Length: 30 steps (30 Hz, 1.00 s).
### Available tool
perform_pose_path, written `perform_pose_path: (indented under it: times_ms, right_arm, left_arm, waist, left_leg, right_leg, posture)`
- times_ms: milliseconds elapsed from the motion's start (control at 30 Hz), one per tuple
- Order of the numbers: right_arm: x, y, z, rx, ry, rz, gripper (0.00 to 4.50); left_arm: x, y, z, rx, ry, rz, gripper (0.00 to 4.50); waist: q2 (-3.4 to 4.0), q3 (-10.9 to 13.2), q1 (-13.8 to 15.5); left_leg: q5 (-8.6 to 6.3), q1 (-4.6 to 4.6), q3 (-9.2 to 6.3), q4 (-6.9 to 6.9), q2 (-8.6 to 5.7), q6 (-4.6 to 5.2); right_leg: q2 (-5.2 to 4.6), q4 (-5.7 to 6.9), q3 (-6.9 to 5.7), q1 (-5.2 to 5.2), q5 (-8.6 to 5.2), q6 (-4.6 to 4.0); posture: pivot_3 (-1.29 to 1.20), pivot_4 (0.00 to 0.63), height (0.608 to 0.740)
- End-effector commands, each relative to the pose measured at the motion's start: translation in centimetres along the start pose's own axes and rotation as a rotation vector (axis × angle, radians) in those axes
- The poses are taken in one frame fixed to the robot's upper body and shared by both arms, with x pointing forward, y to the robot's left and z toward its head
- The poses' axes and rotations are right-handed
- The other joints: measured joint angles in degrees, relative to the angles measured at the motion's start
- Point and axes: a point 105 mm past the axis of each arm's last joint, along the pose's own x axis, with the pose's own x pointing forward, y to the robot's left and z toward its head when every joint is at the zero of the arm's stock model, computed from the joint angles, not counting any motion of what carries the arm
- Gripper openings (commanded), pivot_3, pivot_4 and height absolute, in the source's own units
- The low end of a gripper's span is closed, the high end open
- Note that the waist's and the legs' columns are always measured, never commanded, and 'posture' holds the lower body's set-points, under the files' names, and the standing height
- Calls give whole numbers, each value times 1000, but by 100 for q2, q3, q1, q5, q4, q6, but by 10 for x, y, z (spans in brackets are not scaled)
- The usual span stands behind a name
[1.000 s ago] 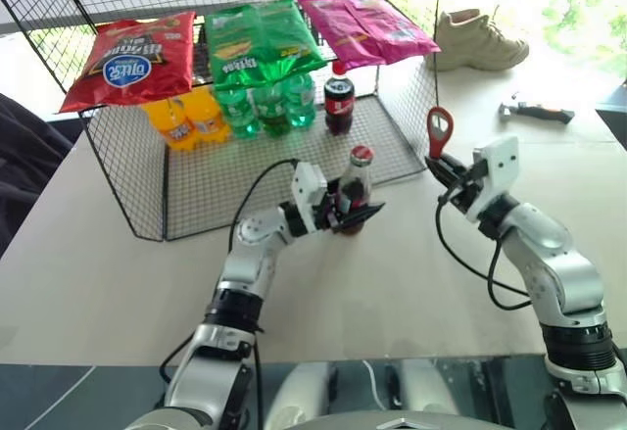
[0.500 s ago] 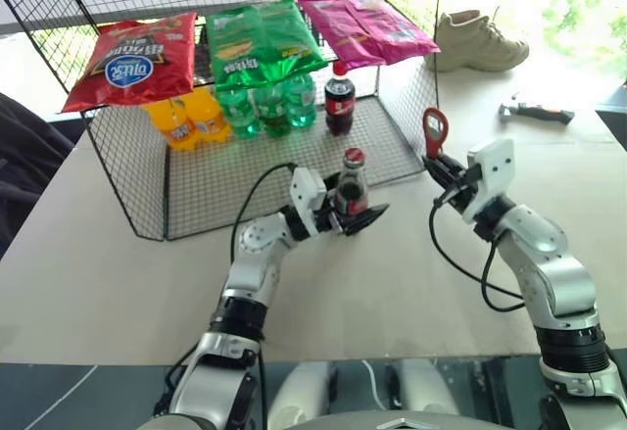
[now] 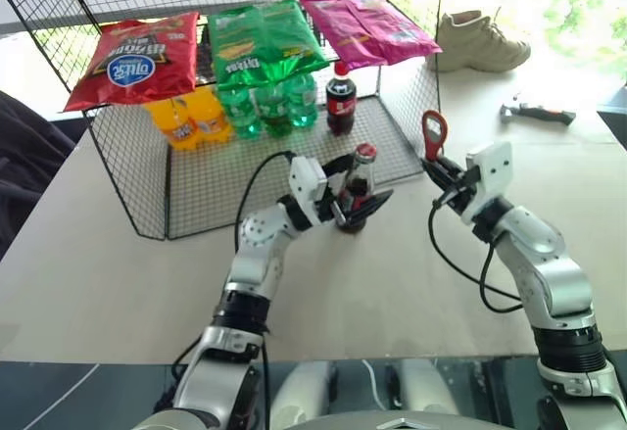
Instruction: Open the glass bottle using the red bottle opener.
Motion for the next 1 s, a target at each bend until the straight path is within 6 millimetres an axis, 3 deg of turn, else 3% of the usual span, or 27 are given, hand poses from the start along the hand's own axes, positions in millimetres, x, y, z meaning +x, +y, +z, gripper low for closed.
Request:
perform_pose_path:
  times_ms: [33, 533, 1000]
  right_arm:
    - [-2, -2, 11, -22, -45, -7, 0]
    - [1, 1, 10, -12, -52, 5, 0]
    - [2, 2, 9, -10, -53, 6, 0]
  left_arm:
    - [5, 4, 14, 54, -49, 6, 4448]
    - [-7, 12, 12, 117, 23, 50, 4448]
    - [-2, 7, 16, 53, -12, 32, 4448]
  waist:
    - [0, 0, -2]
    - [0, 0, -1]
    - [0, 0, -4]
  left_leg:
    - [0, 0, 0, 0, 0, 0]
    - [0, 1, 0, 1, 0, 0]
    - [1, 2, 0, 3, 0, -1]
  right_leg:
    - [0, 0, 0, 0, 0, 0]
    - [1, 2, 0, 0, 0, 0]
    - [1, 8, 0, 0, 0, 0]
  posture:
    - [0, 150, 732]
    - [0, 150, 732]
    - [0, 150, 732]
